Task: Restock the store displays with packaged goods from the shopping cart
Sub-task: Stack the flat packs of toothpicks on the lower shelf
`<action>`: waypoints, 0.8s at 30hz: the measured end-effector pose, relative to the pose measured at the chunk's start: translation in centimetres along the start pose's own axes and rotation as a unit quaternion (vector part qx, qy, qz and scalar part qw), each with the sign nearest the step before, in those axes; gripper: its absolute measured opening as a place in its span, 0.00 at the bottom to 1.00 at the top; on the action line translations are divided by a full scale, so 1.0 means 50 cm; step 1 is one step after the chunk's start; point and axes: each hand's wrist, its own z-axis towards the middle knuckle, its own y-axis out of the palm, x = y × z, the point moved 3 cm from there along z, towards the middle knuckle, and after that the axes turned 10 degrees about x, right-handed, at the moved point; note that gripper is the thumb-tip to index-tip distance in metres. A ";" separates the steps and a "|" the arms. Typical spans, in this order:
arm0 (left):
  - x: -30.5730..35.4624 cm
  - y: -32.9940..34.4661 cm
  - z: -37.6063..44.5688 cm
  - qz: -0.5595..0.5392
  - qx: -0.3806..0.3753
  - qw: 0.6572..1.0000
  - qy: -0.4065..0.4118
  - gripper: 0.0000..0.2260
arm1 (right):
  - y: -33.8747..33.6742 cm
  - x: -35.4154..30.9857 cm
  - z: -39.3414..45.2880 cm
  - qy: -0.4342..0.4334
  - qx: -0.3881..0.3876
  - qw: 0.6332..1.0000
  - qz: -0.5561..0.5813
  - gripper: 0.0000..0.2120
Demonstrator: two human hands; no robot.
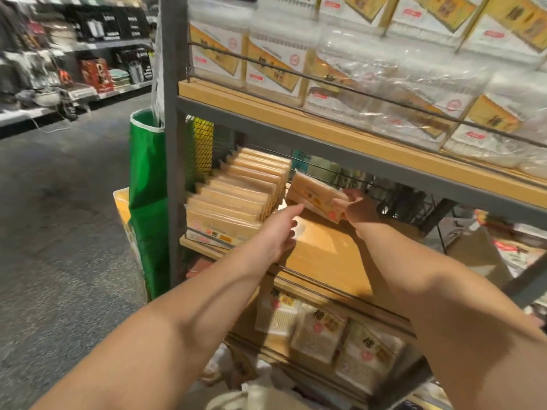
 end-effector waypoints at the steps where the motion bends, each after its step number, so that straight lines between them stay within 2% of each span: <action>1: -0.004 0.000 0.009 0.007 0.002 1.000 -0.001 0.22 | 0.005 0.002 0.009 -0.010 0.003 1.000 0.014 0.20; 3: -0.013 0.003 0.028 0.023 -0.007 1.000 -0.008 0.20 | 0.012 0.000 0.033 -0.021 0.019 0.999 0.018 0.18; 5: -0.022 0.005 0.039 0.042 -0.018 0.999 -0.006 0.16 | 0.021 -0.002 0.054 0.003 0.037 0.998 0.042 0.18; 7: -0.025 0.009 0.044 0.063 -0.026 0.998 0.009 0.13 | 0.036 0.005 0.076 0.031 0.052 0.996 0.072 0.20; 10: -0.028 0.011 0.044 0.084 -0.040 0.995 0.027 0.15 | 0.067 0.025 0.093 0.094 0.070 0.987 0.107 0.22; 14: -0.028 0.009 0.040 0.080 -0.047 0.995 0.032 0.09 | 0.096 0.050 0.094 0.163 0.058 0.981 0.083 0.26; 16: -0.028 0.007 0.037 0.076 -0.045 0.996 0.034 0.09 | 0.096 0.052 0.088 0.159 0.075 0.982 0.074 0.26; 19: -0.029 0.005 0.037 0.077 -0.044 0.996 0.032 0.08 | 0.083 0.045 0.087 0.116 0.139 0.982 0.062 0.21; 22: -0.027 0.002 0.033 0.073 -0.052 0.995 0.032 0.06 | 0.082 0.037 0.083 0.117 0.127 0.984 0.050 0.22; 24: -0.023 -0.001 0.026 0.076 -0.052 0.995 0.030 0.09 | 0.076 0.028 0.064 0.118 0.119 0.985 0.038 0.23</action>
